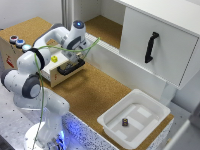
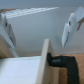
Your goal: Go towards the pink block and grasp it
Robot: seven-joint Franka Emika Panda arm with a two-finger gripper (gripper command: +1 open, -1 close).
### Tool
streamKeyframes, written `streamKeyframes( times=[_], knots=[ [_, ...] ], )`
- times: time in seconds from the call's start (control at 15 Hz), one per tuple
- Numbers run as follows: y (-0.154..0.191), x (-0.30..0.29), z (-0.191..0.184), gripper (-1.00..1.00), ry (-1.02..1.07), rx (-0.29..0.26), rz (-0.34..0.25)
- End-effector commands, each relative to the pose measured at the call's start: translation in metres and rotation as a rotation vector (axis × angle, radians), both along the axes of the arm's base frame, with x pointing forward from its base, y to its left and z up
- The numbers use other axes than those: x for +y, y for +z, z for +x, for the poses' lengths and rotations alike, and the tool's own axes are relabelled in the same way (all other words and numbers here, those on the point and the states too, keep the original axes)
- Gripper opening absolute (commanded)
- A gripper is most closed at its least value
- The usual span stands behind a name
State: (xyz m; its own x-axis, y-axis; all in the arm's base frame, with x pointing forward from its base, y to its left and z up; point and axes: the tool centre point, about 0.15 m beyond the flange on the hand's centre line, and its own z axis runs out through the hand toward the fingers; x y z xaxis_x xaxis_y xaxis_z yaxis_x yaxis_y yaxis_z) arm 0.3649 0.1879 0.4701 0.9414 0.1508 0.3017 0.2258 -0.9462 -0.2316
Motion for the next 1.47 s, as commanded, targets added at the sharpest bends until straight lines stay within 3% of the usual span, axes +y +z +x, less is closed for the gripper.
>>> streamKeyframes(
  times=[0.0,0.33,0.6,0.73,1.07,1.4],
  knots=[
    [0.005,0.092,0.037,1.0,0.112,0.239,-0.284],
    [0.014,0.161,0.027,1.0,0.315,0.233,-0.358],
    [0.008,0.203,0.012,1.0,0.516,0.243,-0.47],
    [0.008,0.224,0.001,1.0,0.616,0.212,-0.511],
    [0.02,0.259,-0.021,1.0,0.865,0.121,-0.551],
    [0.01,0.281,-0.03,1.0,1.039,0.099,-0.546]
  ],
)
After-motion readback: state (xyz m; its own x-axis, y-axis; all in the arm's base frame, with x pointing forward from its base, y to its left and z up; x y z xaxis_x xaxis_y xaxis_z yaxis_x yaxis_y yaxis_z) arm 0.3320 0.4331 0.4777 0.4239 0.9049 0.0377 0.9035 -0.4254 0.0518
